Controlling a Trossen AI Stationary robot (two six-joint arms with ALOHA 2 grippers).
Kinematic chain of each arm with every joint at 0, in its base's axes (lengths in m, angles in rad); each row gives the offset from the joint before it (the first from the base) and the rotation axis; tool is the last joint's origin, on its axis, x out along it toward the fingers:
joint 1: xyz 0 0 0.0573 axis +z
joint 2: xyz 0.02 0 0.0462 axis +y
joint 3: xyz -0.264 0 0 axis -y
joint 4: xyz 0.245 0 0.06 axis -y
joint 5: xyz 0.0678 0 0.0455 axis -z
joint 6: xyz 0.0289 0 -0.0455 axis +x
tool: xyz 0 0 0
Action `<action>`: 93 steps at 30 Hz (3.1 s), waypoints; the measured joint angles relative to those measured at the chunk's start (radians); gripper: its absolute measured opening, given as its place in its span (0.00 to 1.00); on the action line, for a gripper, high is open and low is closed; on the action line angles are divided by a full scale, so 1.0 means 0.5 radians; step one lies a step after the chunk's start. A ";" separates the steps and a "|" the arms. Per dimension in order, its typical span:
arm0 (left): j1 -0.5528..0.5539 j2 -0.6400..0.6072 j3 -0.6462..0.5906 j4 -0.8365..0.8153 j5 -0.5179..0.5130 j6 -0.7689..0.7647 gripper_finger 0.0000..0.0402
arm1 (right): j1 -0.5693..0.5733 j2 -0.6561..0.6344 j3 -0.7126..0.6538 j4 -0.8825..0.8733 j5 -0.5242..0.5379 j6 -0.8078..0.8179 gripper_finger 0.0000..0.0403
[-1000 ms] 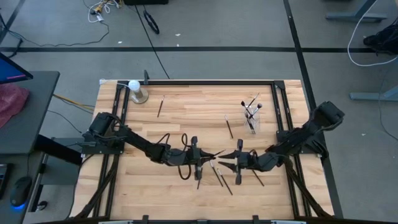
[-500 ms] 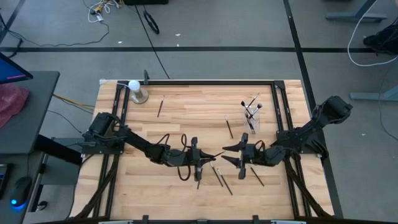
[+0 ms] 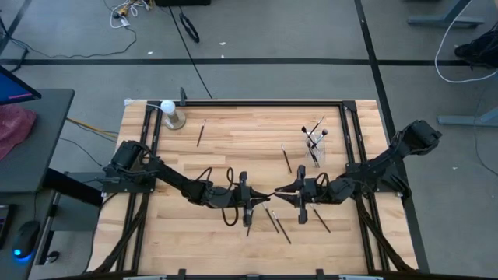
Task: Sort items
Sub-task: Put the silver eyeshadow brush into the transparent organizer
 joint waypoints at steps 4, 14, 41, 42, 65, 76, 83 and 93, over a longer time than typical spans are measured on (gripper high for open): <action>0.001 0.000 -0.001 -0.001 -0.002 -0.015 0.05 | -0.004 0.000 0.000 0.000 -0.001 -0.037 0.04; 0.001 0.000 -0.001 -0.073 -0.002 -0.022 0.33 | 0.085 -0.215 0.058 -0.512 0.093 0.088 0.02; 0.021 0.003 -0.002 -0.230 -0.002 -0.163 0.55 | -0.526 -0.813 1.123 -4.194 0.601 1.130 0.01; 0.021 0.004 -0.002 -0.231 -0.002 -0.163 0.55 | -0.576 -0.831 1.104 -4.157 0.602 1.083 0.01; 0.021 0.006 -0.002 -0.241 -0.002 -0.163 0.55 | -1.684 -0.957 0.287 -2.960 -0.468 0.178 0.01; 0.021 0.007 -0.001 -0.241 -0.002 -0.164 0.55 | -1.802 -0.957 0.114 -2.785 -0.533 0.209 0.10; 0.021 0.008 -0.001 -0.241 -0.002 -0.173 0.55 | -1.868 -0.957 0.114 -2.785 -0.533 0.229 0.20; 0.021 0.008 -0.001 -0.241 -0.002 -0.180 0.55 | -1.834 -0.958 0.349 -2.885 -0.506 0.240 0.34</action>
